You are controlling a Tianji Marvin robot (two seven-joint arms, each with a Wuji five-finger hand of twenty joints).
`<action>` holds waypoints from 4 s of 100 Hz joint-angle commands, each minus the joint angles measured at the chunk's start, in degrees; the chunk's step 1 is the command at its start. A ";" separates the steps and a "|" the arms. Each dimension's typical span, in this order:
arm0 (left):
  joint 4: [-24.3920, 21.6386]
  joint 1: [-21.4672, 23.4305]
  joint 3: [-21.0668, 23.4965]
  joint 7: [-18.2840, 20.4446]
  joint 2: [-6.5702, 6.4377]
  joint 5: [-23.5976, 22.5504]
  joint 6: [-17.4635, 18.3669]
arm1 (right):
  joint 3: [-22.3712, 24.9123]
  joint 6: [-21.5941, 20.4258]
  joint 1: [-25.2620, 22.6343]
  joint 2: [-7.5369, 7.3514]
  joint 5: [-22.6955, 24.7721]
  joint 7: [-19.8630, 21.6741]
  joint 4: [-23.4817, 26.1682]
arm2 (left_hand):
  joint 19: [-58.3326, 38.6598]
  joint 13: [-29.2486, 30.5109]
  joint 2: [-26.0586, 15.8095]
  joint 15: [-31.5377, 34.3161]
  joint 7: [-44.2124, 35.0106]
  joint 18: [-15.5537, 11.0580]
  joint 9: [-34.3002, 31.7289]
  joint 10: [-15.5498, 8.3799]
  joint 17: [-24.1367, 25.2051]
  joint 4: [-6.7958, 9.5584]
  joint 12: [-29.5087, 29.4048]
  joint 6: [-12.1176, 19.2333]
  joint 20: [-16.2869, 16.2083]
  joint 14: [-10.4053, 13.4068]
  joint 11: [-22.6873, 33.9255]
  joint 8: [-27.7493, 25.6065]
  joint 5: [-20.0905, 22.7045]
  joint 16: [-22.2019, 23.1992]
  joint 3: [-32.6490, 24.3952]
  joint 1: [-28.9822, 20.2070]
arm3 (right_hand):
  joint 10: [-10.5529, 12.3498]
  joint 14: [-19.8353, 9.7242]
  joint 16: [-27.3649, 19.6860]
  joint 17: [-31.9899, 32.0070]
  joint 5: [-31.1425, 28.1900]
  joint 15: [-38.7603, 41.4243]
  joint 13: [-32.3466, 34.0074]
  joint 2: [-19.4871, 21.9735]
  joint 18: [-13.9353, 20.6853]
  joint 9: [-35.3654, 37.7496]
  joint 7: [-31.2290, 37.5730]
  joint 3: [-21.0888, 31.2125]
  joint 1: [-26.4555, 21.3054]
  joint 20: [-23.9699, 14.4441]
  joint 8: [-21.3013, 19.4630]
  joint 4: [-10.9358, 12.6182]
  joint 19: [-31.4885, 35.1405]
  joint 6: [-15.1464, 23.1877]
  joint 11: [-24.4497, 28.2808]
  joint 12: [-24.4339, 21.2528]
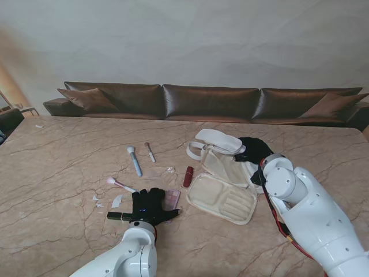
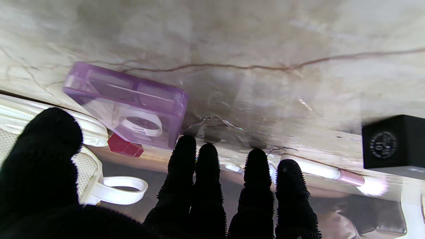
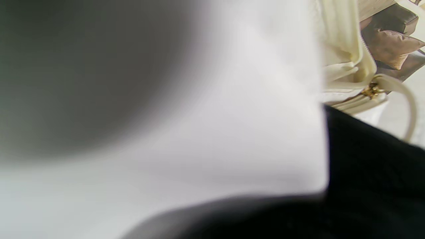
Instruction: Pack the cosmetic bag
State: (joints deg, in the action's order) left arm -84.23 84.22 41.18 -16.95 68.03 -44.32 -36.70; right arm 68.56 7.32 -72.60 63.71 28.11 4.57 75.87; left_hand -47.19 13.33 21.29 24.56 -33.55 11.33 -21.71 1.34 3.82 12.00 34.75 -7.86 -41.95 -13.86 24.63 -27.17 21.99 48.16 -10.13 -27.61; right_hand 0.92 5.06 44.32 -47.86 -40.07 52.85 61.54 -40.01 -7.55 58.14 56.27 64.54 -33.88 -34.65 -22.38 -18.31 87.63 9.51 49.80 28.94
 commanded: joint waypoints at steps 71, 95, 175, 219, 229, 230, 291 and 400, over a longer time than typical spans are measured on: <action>1.93 -0.40 0.97 3.70 -1.29 -2.91 1.15 | -1.24 -0.81 0.39 0.36 -1.46 0.29 -0.71 | 0.22 0.10 13.11 1.90 7.92 0.34 1.20 2.77 0.77 -17.51 -5.96 -2.43 -1.31 0.18 -2.33 8.89 6.00 -2.04 -42.86 -0.65 | 0.47 0.68 0.93 -1.78 -3.42 4.34 4.83 1.32 0.44 2.62 5.77 7.09 -2.80 -0.99 0.13 0.32 4.18 7.13 0.56 -0.46; 3.59 -1.13 0.01 2.98 -1.19 -3.42 0.90 | -1.41 -1.22 0.46 0.29 -1.35 0.50 -0.68 | -3.14 1.73 14.34 2.63 -11.57 0.25 -3.20 0.54 0.82 -17.54 -4.39 4.40 -1.29 0.49 0.02 -3.49 10.10 -1.73 -46.00 -4.17 | 0.53 0.58 0.87 -1.79 -3.44 4.32 4.79 1.55 0.39 2.55 5.81 7.12 -3.16 -1.00 0.19 0.36 4.23 7.18 0.51 -0.52; 5.90 0.49 2.61 -5.69 0.21 -2.47 7.22 | -1.78 -0.72 0.66 0.24 -1.73 1.17 -0.61 | -17.42 40.13 28.71 14.71 -39.01 3.90 -47.59 -9.41 -13.88 -27.17 4.76 23.71 -0.28 7.35 -5.47 -24.48 15.81 0.50 -47.46 -16.08 | 0.38 0.64 0.45 -2.47 -3.08 3.99 5.09 2.15 0.53 2.60 5.35 6.46 -3.05 -1.07 0.82 0.37 4.72 6.74 0.25 -0.84; 3.35 2.56 4.86 -6.15 -0.06 -2.02 10.03 | -2.32 -0.24 1.02 0.14 -1.88 1.97 -0.69 | -18.66 45.10 30.94 12.97 -10.21 2.72 -45.20 -11.28 -16.75 -28.12 -1.97 3.58 -0.19 9.31 4.80 -1.07 11.45 0.44 -47.42 -15.03 | 0.40 0.75 0.17 -2.76 -3.12 3.72 5.13 2.25 0.70 2.64 5.50 6.19 -2.66 -0.96 0.72 0.39 5.06 6.64 0.26 -0.92; 3.50 2.64 5.18 -6.32 -0.07 -1.83 11.11 | -2.43 -0.19 1.10 0.13 -1.87 2.03 -0.74 | -18.78 45.49 30.53 12.63 -13.61 2.47 -47.60 -10.10 -16.80 -27.96 -3.63 8.38 -0.15 8.88 1.54 -1.57 15.92 -0.24 -47.03 -15.02 | 0.41 0.74 0.12 -2.49 -3.09 3.63 4.95 2.28 0.64 2.51 5.45 6.17 -2.43 -0.90 0.73 0.37 4.97 6.65 0.24 -0.91; 3.51 2.66 5.23 -6.38 -0.07 -1.80 11.22 | -2.43 -0.18 1.10 0.13 -1.87 2.04 -0.74 | -18.87 45.62 30.32 12.63 -15.25 2.49 -48.38 -9.91 -16.82 -27.82 -3.56 9.92 -0.15 8.80 0.22 -0.39 16.78 -0.54 -46.73 -15.18 | 0.42 0.75 0.12 -2.48 -3.11 3.63 4.95 2.28 0.63 2.51 5.46 6.16 -2.42 -0.90 0.72 0.37 4.97 6.66 0.24 -0.90; -0.83 6.08 9.94 -9.37 -0.31 -1.72 18.10 | -1.52 -0.31 0.57 -0.51 -2.21 4.98 1.47 | -15.03 38.31 12.85 11.50 -27.16 1.38 -47.88 -8.97 -10.92 -24.43 1.33 27.20 -0.39 6.28 -6.97 7.43 23.98 -1.13 -40.32 -16.81 | -0.94 2.29 -2.30 -4.21 -6.73 -0.01 8.41 4.12 -1.54 6.31 6.79 4.92 -4.35 0.84 -2.25 0.66 3.49 8.83 -1.92 -4.05; -7.51 1.33 2.49 -19.50 3.18 -1.28 23.73 | -1.63 -0.35 -3.11 -1.60 -5.42 10.82 6.40 | -15.09 30.47 20.93 10.51 -26.34 -0.82 -48.25 -14.81 -10.00 -25.67 4.17 33.83 -2.45 8.92 -8.65 12.71 30.59 0.47 -44.83 -13.84 | -2.48 2.15 -0.94 -9.03 -7.74 2.07 12.37 3.15 -0.38 8.35 5.25 5.77 -3.67 1.14 -2.20 0.53 5.85 5.85 -1.26 -5.01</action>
State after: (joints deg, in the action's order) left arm -91.84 85.81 44.20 -36.18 69.80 -46.09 -13.17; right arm 67.15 7.01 -75.22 61.79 23.24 15.07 81.70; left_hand -59.59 43.39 43.17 34.14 -55.35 12.17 -66.49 -10.33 -5.32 -16.65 40.33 16.80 -42.70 -6.81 16.08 -14.07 46.95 47.41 -49.94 -41.17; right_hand -1.71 5.72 41.99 -54.27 -42.70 49.67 67.02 -40.04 -9.07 63.54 56.31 64.56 -33.75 -33.29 -22.82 -18.50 89.24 9.27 47.48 24.24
